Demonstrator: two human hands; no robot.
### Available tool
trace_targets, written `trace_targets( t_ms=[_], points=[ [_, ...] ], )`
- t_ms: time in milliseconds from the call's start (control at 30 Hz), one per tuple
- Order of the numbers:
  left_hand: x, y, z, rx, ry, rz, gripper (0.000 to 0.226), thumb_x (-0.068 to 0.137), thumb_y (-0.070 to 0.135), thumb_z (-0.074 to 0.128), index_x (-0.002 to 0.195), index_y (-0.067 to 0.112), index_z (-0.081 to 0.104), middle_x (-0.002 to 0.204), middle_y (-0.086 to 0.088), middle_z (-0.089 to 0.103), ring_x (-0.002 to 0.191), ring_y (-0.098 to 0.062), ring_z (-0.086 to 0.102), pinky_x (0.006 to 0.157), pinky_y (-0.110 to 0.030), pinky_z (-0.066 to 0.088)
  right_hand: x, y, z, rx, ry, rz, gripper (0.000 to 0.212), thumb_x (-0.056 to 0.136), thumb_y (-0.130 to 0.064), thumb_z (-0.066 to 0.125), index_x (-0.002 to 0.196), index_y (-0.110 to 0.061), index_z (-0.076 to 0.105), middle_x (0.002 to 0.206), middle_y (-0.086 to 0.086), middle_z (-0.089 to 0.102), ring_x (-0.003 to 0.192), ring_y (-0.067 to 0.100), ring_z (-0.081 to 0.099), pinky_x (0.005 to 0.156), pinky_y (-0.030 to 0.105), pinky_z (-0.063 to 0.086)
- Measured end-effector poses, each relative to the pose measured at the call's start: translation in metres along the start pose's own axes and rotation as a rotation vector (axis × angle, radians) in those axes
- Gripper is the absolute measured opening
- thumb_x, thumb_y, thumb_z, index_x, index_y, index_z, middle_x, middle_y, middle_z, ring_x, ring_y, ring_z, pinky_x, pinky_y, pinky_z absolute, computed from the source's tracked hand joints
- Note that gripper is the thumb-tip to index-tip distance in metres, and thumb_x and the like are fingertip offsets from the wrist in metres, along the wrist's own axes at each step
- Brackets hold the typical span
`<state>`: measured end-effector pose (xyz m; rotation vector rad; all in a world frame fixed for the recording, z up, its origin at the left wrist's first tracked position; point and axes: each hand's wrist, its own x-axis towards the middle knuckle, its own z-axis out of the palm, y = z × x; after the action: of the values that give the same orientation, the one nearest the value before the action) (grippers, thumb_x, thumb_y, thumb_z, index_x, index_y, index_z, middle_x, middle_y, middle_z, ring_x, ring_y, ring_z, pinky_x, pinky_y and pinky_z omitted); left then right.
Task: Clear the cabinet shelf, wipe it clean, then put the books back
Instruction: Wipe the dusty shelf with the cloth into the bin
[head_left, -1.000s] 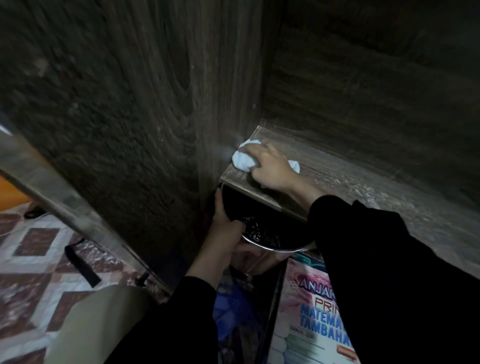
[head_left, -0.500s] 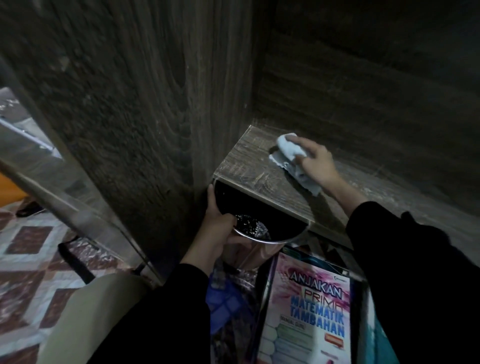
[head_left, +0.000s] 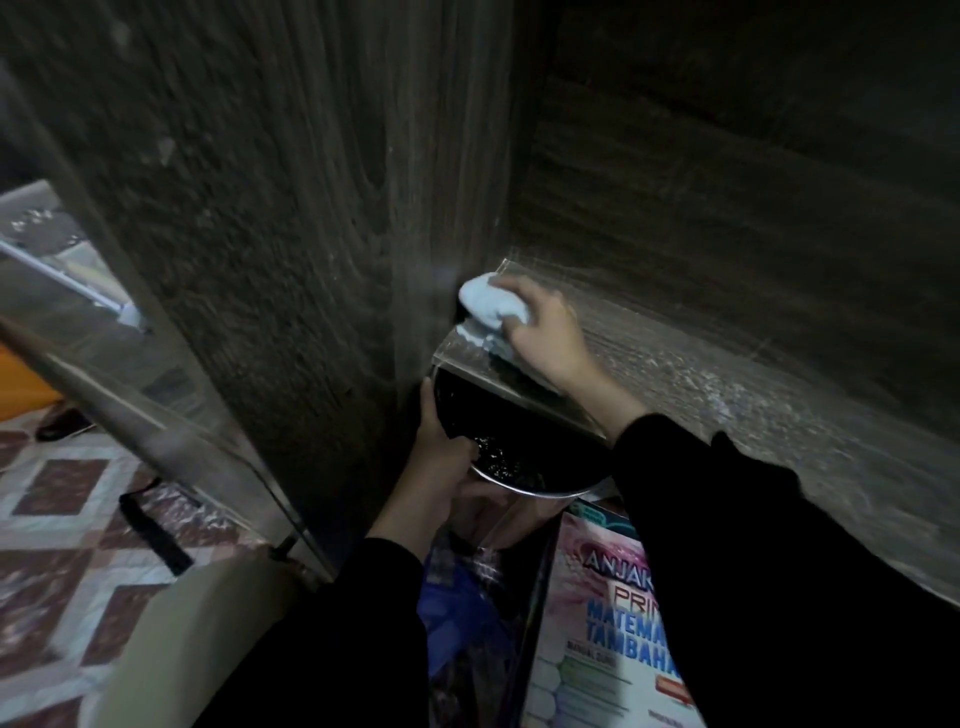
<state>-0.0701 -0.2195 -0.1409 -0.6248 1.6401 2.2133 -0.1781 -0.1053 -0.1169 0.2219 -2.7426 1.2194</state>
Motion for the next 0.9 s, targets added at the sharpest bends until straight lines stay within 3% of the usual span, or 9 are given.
trace_targets(
  t_ms=[100,200,300,400,533,667,800,867,900],
  points=[
    [0.003,-0.002,-0.002,0.005,-0.009,0.017,0.095,0.084,-0.019,0.034,0.148,0.046,0.011,0.142,0.003,0.04,0.094,-0.027,0.058,0.05,-0.045,0.057,0.012,-0.008,0.015,-0.353,-0.151,-0.04,0.049,0.081,-0.006,0.053,0.129,-0.018,0.054,0.135,0.009,0.053,0.128,0.029,0.04,0.103,0.041,0.032],
    [0.004,-0.002,-0.002,0.009,-0.016,0.021,0.094,0.083,-0.019,0.034,0.148,0.046,0.013,0.142,0.002,0.041,0.095,-0.027,0.058,0.047,-0.043,0.057,0.002,-0.008,0.011,-0.559,-0.289,-0.206,0.047,0.081,-0.01,0.052,0.127,-0.021,0.053,0.131,0.005,0.054,0.125,0.026,0.038,0.1,0.044,0.032],
    [0.001,0.0,-0.002,0.002,-0.018,0.009,0.094,0.084,-0.019,0.034,0.15,0.044,0.01,0.143,0.003,0.038,0.092,-0.026,0.057,0.047,-0.042,0.056,0.007,-0.014,-0.015,-0.615,-0.453,-0.294,0.04,0.079,-0.012,0.055,0.117,-0.025,0.062,0.114,0.004,0.063,0.114,0.026,0.049,0.095,0.04,0.042],
    [0.001,0.0,-0.003,0.012,-0.021,0.0,0.094,0.085,-0.017,0.035,0.15,0.043,0.006,0.145,0.004,0.036,0.092,-0.026,0.057,0.048,-0.042,0.056,0.019,-0.015,-0.019,-0.543,-0.41,-0.203,0.037,0.082,-0.017,0.057,0.117,-0.026,0.064,0.11,0.004,0.062,0.115,0.024,0.05,0.097,0.038,0.042],
    [0.003,-0.002,-0.002,0.022,-0.013,0.009,0.091,0.084,-0.015,0.036,0.15,0.044,0.011,0.15,0.002,0.034,0.109,-0.034,0.055,0.045,-0.042,0.056,0.002,-0.007,0.011,-0.629,-0.323,-0.322,0.043,0.085,-0.022,0.048,0.128,-0.026,0.058,0.135,-0.009,0.053,0.124,0.025,0.04,0.101,0.043,0.035],
    [0.003,-0.001,-0.001,-0.003,-0.003,-0.002,0.093,0.085,-0.016,0.036,0.15,0.045,0.01,0.149,0.0,0.036,0.101,-0.031,0.056,0.042,-0.039,0.056,-0.009,-0.018,0.0,-0.796,-0.365,-0.396,0.038,0.088,-0.022,0.052,0.125,-0.027,0.059,0.128,-0.006,0.056,0.12,0.025,0.041,0.096,0.04,0.039],
    [0.0,0.001,0.0,0.001,-0.011,-0.006,0.091,0.088,-0.013,0.041,0.15,0.044,0.007,0.148,0.001,0.036,0.093,-0.028,0.058,0.045,-0.04,0.055,-0.01,-0.037,-0.044,-0.616,-0.549,-0.151,0.031,0.079,-0.014,0.06,0.104,-0.026,0.073,0.083,-0.001,0.064,0.084,0.015,0.064,0.067,0.021,0.048],
    [0.002,0.0,-0.002,0.017,-0.009,-0.006,0.093,0.086,-0.016,0.037,0.15,0.043,0.006,0.149,0.002,0.034,0.096,-0.029,0.055,0.047,-0.043,0.055,-0.005,-0.032,-0.06,-0.322,-0.434,-0.026,0.033,0.08,-0.008,0.06,0.102,-0.027,0.074,0.085,-0.002,0.069,0.077,0.01,0.065,0.057,0.013,0.046],
    [0.002,-0.001,-0.002,0.024,-0.005,-0.007,0.095,0.085,-0.018,0.035,0.15,0.043,0.006,0.15,0.002,0.033,0.097,-0.029,0.054,0.047,-0.044,0.055,0.0,-0.023,-0.059,-0.216,-0.324,-0.003,0.033,0.082,-0.007,0.059,0.104,-0.027,0.074,0.093,0.0,0.071,0.082,0.012,0.066,0.059,0.01,0.045]
  ],
)
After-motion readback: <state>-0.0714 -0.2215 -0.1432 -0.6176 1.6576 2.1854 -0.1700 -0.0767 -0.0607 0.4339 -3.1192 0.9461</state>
